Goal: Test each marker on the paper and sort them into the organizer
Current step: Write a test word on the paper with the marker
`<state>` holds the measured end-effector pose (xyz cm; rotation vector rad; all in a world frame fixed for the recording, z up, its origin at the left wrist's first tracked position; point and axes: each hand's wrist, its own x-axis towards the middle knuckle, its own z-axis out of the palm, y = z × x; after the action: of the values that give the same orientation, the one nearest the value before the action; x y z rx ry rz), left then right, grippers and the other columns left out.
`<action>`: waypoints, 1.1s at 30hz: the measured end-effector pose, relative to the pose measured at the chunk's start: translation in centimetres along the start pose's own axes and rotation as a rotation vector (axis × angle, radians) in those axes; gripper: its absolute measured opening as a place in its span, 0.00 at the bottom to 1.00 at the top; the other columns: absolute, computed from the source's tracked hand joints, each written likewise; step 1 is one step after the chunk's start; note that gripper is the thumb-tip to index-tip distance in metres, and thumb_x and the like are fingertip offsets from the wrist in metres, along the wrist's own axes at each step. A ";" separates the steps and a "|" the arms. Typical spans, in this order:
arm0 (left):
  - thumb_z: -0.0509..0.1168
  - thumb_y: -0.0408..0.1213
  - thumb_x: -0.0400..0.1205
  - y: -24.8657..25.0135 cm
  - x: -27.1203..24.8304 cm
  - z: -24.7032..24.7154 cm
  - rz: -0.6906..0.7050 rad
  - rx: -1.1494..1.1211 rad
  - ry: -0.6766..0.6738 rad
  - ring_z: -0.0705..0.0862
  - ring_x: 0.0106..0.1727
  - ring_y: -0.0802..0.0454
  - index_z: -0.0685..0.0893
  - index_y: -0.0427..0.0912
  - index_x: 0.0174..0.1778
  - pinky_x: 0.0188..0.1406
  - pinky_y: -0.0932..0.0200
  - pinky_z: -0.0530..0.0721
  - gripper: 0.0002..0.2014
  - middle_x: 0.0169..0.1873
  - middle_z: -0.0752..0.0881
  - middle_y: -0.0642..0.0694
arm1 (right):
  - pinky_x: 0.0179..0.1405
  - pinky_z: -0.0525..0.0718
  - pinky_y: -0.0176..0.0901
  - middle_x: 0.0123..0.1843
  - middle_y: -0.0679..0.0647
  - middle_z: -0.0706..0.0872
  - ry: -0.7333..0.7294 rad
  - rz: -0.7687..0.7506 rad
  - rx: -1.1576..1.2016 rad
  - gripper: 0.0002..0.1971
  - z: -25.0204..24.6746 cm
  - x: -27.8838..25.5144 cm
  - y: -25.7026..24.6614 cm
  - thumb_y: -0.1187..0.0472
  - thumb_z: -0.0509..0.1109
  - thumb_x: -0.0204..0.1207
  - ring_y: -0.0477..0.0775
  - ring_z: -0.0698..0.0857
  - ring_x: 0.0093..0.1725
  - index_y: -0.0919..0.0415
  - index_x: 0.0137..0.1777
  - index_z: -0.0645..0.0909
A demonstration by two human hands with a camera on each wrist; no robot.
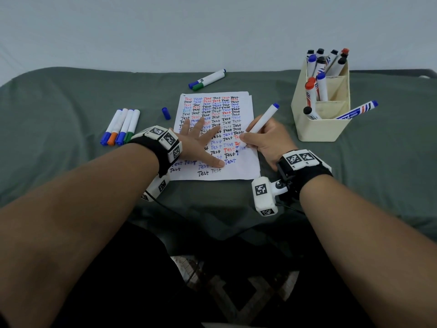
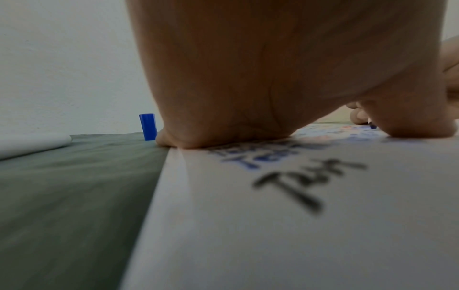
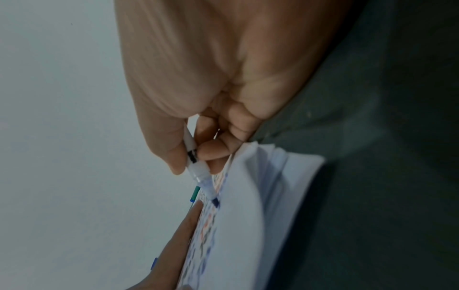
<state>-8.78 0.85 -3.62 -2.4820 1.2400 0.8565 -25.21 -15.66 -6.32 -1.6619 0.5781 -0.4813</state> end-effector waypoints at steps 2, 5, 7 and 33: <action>0.52 0.94 0.44 0.0 0.0 0.0 -0.001 -0.001 -0.002 0.24 0.84 0.38 0.27 0.77 0.77 0.75 0.18 0.36 0.68 0.83 0.22 0.57 | 0.43 0.91 0.48 0.35 0.54 0.88 -0.004 0.001 -0.020 0.11 0.0 0.0 0.0 0.65 0.84 0.69 0.51 0.88 0.35 0.57 0.42 0.82; 0.53 0.93 0.45 0.1 0.0 0.0 -0.002 -0.003 -0.006 0.24 0.84 0.38 0.26 0.77 0.77 0.75 0.18 0.35 0.68 0.83 0.22 0.57 | 0.41 0.90 0.42 0.34 0.51 0.87 0.009 0.009 -0.041 0.11 0.1 0.0 -0.1 0.65 0.83 0.70 0.48 0.88 0.34 0.57 0.42 0.82; 0.53 0.93 0.46 0.1 -0.1 0.0 -0.002 -0.005 -0.007 0.24 0.84 0.39 0.27 0.77 0.77 0.75 0.18 0.35 0.67 0.83 0.22 0.57 | 0.38 0.89 0.39 0.34 0.51 0.86 0.014 0.011 -0.031 0.11 0.1 -0.1 -0.2 0.66 0.82 0.71 0.46 0.87 0.33 0.57 0.42 0.81; 0.53 0.94 0.44 0.0 0.0 0.0 0.005 -0.006 0.005 0.24 0.84 0.38 0.27 0.78 0.77 0.76 0.18 0.36 0.68 0.83 0.23 0.56 | 0.38 0.88 0.42 0.34 0.52 0.84 0.059 0.007 0.014 0.12 0.0 -0.7 -0.6 0.71 0.79 0.71 0.48 0.85 0.34 0.57 0.40 0.79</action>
<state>-8.78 0.85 -3.62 -2.4882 1.2477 0.8572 -25.71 -15.18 -5.68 -1.6360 0.6228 -0.5294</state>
